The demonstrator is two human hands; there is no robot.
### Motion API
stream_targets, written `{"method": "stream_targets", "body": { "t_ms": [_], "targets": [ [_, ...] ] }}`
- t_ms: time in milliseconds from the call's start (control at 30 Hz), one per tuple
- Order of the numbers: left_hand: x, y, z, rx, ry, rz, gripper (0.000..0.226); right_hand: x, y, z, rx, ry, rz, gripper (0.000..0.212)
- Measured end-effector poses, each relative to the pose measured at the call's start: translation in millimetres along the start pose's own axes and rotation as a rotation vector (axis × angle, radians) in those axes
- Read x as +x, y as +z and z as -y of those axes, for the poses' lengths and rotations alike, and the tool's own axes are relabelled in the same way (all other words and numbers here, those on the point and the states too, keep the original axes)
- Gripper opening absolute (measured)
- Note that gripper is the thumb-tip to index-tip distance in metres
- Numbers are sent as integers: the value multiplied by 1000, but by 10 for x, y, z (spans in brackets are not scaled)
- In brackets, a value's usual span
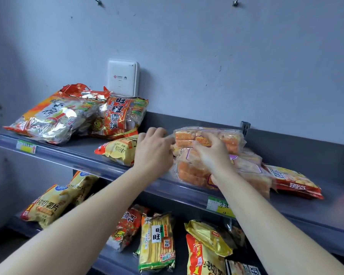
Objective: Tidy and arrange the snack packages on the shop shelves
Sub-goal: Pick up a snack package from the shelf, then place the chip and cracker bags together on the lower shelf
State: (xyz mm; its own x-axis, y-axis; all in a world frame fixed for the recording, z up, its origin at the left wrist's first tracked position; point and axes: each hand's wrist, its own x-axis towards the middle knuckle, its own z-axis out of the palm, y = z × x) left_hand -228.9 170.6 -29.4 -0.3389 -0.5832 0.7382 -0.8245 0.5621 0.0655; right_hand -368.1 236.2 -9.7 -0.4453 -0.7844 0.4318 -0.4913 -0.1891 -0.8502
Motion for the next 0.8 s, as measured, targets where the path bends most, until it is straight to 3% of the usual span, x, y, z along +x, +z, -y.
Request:
{"method": "stream_targets", "body": {
  "t_ms": [100, 200, 333, 400, 500, 533, 633, 667, 733, 800],
  "targets": [
    [111, -175, 432, -104, -269, 5, 30, 60, 280, 12, 61, 50, 187, 43],
    [177, -233, 882, -300, -559, 229, 36, 117, 548, 42, 5, 43, 265, 42],
    [152, -118, 1279, -557, -679, 452, 48, 171, 774, 129, -115, 8, 380, 38],
    [143, -49, 1454, -624, -699, 574, 66, 199, 886, 153, -164, 47, 435, 45],
    [147, 34, 1658, -612, -682, 701, 114, 224, 1089, 158, -185, 100, 457, 61],
    [154, 95, 1728, -606, -661, 699, 111, 222, 1161, 157, -159, 111, 456, 64],
    [122, 147, 1732, -711, -587, 541, 47, 181, 1374, 108, -85, 102, 366, 54],
    [108, 183, 1735, -740, -565, 481, 36, 177, 1436, 67, -54, 94, 309, 46],
    [42, 195, 1732, -748, -507, 375, 44, 170, 1514, -33, 32, 98, 208, 30],
    [-39, 194, 1752, -734, -458, 272, 60, 127, 1569, -62, 101, 75, 129, 34]
  ]
}}
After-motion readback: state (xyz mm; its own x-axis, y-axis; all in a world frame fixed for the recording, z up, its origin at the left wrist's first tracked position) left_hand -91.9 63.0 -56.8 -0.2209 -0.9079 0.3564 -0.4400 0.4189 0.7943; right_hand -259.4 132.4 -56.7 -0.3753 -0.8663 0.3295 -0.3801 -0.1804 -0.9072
